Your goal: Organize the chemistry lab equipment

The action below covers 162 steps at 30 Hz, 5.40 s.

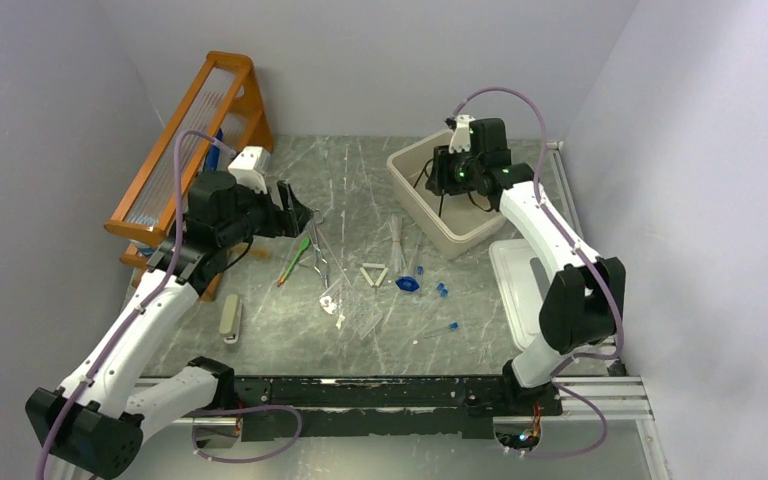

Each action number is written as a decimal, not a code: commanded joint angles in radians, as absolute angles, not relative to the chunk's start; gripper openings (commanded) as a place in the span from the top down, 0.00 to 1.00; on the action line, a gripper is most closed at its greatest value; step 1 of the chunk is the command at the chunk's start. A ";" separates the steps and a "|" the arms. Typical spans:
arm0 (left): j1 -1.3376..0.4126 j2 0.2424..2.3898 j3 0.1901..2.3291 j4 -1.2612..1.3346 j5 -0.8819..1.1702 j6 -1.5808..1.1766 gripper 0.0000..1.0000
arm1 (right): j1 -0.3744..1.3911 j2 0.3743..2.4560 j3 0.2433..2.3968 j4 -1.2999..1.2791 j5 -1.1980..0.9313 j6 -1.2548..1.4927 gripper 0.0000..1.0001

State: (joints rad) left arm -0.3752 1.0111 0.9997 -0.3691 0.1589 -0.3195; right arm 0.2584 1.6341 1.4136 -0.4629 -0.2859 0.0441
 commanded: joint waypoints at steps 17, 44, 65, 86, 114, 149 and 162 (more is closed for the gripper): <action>-0.379 0.812 1.052 -0.419 -0.098 -0.335 0.17 | 0.854 1.868 1.448 -0.310 0.079 0.580 0.37; -0.379 0.817 1.022 -0.417 -0.139 -0.295 0.15 | 0.925 2.390 1.977 -0.631 0.236 0.560 0.57; -0.379 0.835 1.047 -0.451 -0.203 -0.269 0.13 | 0.924 2.450 2.108 -0.645 0.273 0.504 1.00; -0.379 0.815 1.025 -0.444 -0.191 -0.297 0.13 | 0.834 2.114 1.872 -0.425 0.249 0.472 1.00; -0.379 0.851 0.966 -0.422 -0.190 -0.320 0.15 | 0.854 2.446 2.053 -0.487 0.078 0.594 0.61; -0.379 0.810 0.945 -0.449 -0.200 -0.400 0.16 | 0.869 2.469 2.182 -0.547 0.190 0.527 1.00; -0.379 0.849 0.841 -0.372 -0.077 -0.575 0.18 | 0.780 2.209 1.876 -0.255 0.043 0.605 1.00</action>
